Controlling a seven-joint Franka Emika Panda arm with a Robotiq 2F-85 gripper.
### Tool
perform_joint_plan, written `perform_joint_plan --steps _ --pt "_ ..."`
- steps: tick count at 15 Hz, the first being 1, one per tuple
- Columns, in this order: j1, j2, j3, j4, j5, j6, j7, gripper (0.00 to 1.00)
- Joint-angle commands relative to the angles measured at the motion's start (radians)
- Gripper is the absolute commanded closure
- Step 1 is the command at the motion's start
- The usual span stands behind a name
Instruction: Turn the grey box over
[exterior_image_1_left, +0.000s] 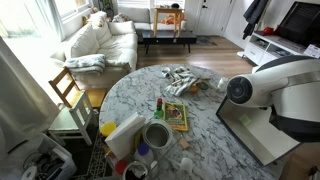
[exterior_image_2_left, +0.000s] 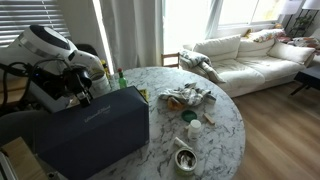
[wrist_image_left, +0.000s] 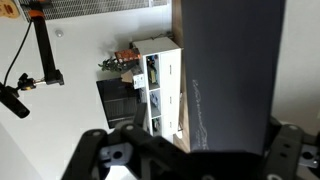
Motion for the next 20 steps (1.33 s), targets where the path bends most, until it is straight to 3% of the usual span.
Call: perform_joint_plan --steps 1,7,8,12,20 --pt "0.007 -0.026 -0.024 -0.005 0.079 0.043 -0.037 0.00" --pt "-0.005 -0.049 -0.054 -0.010 0.234 0.160 -0.045 0.00" --pt "0.022 -0.051 -0.023 0.073 0.302 0.107 -0.077 0.00" --pt "0.017 -0.081 -0.013 0.157 0.414 0.126 -0.103 0.00" --pt "-0.007 -0.100 0.003 0.239 0.414 0.123 -0.084 0.00"
